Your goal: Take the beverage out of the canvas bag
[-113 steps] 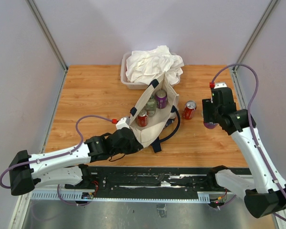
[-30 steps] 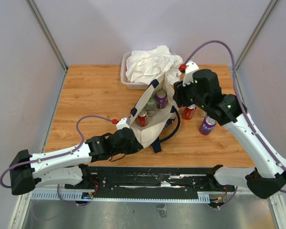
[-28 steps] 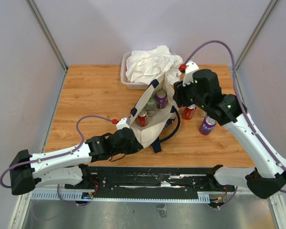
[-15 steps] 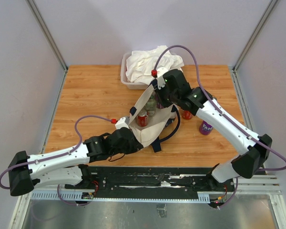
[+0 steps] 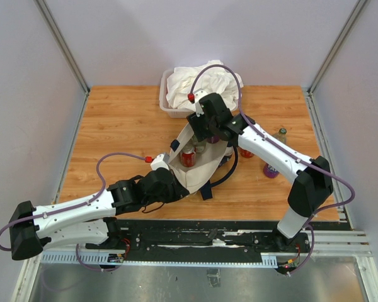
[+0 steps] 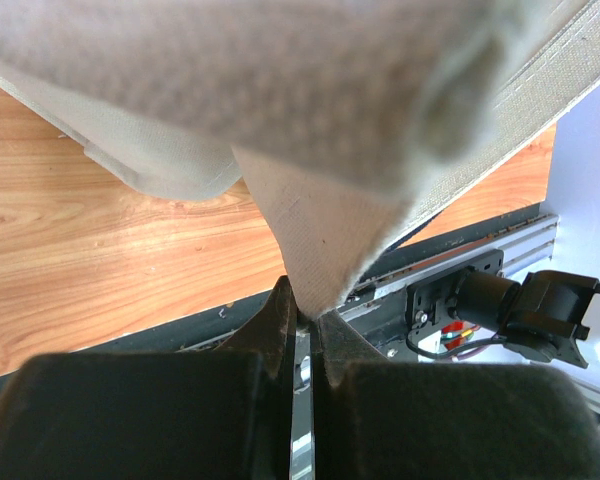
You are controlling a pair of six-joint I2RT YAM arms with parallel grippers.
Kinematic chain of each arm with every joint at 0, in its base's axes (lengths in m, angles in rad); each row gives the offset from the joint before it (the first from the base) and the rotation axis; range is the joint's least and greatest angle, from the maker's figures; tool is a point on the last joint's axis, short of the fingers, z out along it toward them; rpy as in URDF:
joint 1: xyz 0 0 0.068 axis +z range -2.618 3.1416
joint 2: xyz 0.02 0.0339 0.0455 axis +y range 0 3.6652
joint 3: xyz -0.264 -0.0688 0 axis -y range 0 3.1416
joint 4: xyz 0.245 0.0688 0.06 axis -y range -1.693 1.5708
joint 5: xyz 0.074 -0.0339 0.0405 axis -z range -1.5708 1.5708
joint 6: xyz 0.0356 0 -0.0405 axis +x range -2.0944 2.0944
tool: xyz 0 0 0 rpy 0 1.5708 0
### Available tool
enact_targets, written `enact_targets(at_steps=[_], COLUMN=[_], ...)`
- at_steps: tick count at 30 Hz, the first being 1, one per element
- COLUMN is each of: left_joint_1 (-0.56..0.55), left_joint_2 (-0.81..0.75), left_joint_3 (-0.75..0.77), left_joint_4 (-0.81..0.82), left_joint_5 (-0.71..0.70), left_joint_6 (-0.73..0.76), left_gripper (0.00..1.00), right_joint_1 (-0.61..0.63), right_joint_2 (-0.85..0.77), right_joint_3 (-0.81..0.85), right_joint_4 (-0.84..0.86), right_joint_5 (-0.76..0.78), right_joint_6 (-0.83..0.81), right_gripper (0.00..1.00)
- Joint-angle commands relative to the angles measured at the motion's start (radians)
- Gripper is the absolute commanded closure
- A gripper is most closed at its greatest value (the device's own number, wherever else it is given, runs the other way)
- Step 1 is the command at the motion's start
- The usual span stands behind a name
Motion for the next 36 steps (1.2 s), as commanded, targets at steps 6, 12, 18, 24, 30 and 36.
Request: enact_targets(at_steps=[6,12,18,24,30,36], left_joint_1=[-0.003,-0.003,-0.003,-0.003,-0.002,-0.003], left_joint_2=[-0.001,0.009,0.018,0.030,0.034,0.022], left_joint_3=[-0.014,-0.015,-0.020,-0.023,-0.023,-0.030], left_joint_4=[-0.023,-0.024,-0.017,-0.010,-0.006,-0.010], left_joint_5=[0.002,0.011,0.019,0.026,0.028,0.022], left_joint_6=[0.003,0.006,0.006,0.007,0.007,0.005], left_gripper=[0.99,0.99,1.00,0.99,1.00,0.99], right_joint_1=[-0.034,-0.055,-0.067,-0.070,-0.070,-0.071], right_joint_2=[0.086,0.147,0.178,0.192,0.196,0.168], right_joint_3=[-0.010,0.010,0.015,0.017,-0.004,-0.010], right_joint_4=[0.093,0.134,0.176,0.191,0.188,0.179], right_joint_5=[0.017,0.002,-0.018,-0.033,-0.049,-0.071], right_joint_6=[0.024,0.044,0.060,0.066,0.070,0.042], right_gripper=[0.39,0.39,0.40,0.46,0.92,0.99])
